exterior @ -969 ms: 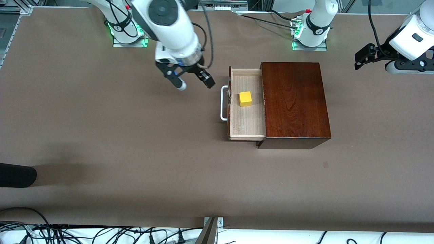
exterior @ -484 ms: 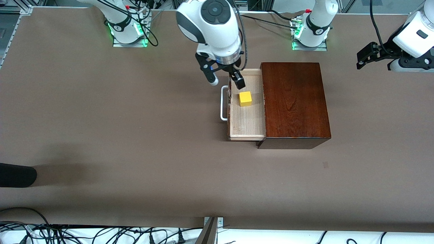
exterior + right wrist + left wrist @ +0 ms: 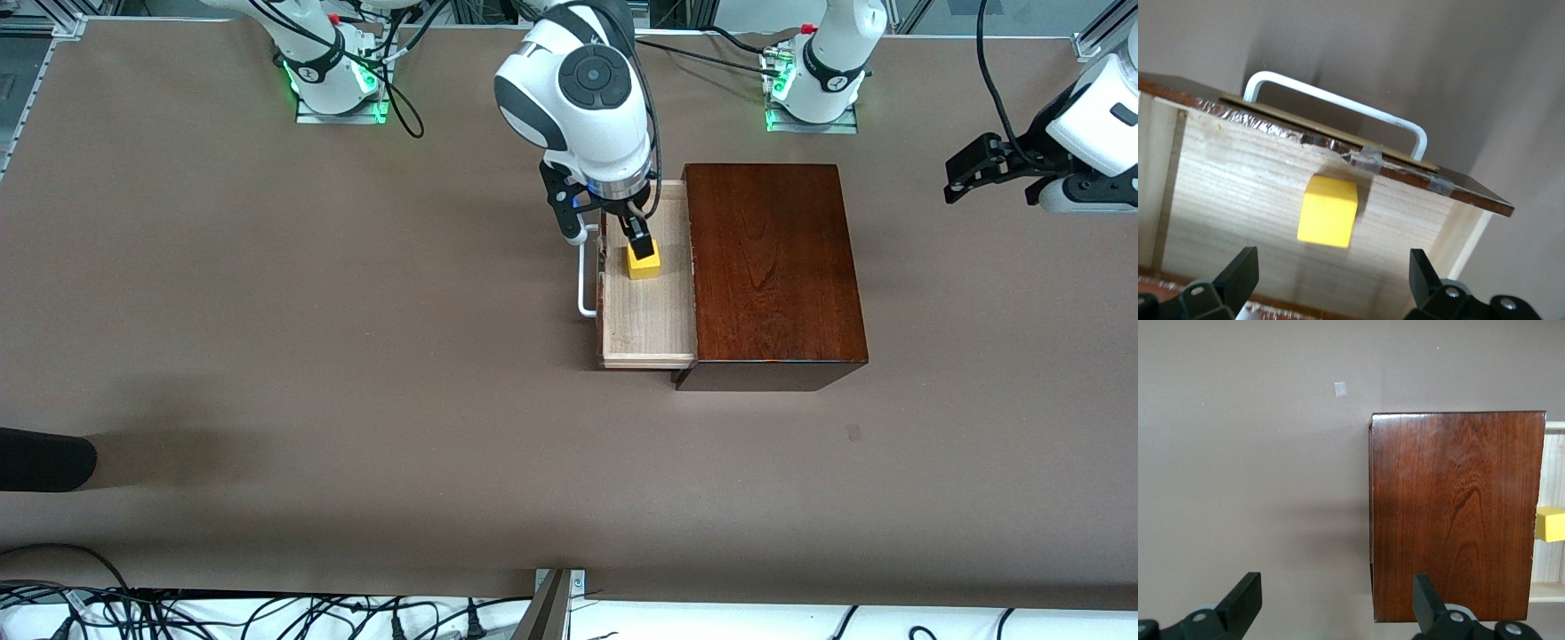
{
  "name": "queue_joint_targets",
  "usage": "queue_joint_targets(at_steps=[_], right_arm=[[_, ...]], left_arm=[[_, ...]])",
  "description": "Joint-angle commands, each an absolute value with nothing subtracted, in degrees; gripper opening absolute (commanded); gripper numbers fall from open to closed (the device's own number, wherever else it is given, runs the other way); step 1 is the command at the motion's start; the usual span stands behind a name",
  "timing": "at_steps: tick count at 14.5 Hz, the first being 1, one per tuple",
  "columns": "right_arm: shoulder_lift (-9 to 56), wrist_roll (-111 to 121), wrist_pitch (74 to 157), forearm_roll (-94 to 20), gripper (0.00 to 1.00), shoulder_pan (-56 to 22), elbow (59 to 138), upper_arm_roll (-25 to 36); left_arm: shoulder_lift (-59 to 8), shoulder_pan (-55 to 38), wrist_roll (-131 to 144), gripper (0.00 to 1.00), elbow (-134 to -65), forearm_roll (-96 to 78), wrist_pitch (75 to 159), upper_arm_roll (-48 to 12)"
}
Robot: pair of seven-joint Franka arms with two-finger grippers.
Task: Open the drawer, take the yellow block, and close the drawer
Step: 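Lower the right gripper into the drawer and grasp the yellow cube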
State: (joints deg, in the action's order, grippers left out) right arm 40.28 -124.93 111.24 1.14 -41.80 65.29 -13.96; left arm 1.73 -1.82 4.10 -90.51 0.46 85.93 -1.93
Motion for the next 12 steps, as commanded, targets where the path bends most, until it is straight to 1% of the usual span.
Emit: queue_joint_targets(at_steps=[1, 6, 12], right_arm=[[42.62, -129.62, 111.88, 3.16, 1.0, -44.03, 62.93, -13.27], [45.34, -134.21, 116.62, 4.04, 1.0, -46.76, 63.02, -11.6], [47.02, -134.03, 117.33, 5.1, 1.0, -47.11, 63.28, -10.72]], left_arm=[[0.18, -1.41, 2.81, 1.0, -87.71, -0.88, 85.78, -2.02], [-1.05, -1.85, 3.6, 1.0, -86.75, -0.44, 86.22, -2.64], [-1.05, -1.93, 3.52, 1.0, -86.57, 0.0, 86.31, -2.64]])
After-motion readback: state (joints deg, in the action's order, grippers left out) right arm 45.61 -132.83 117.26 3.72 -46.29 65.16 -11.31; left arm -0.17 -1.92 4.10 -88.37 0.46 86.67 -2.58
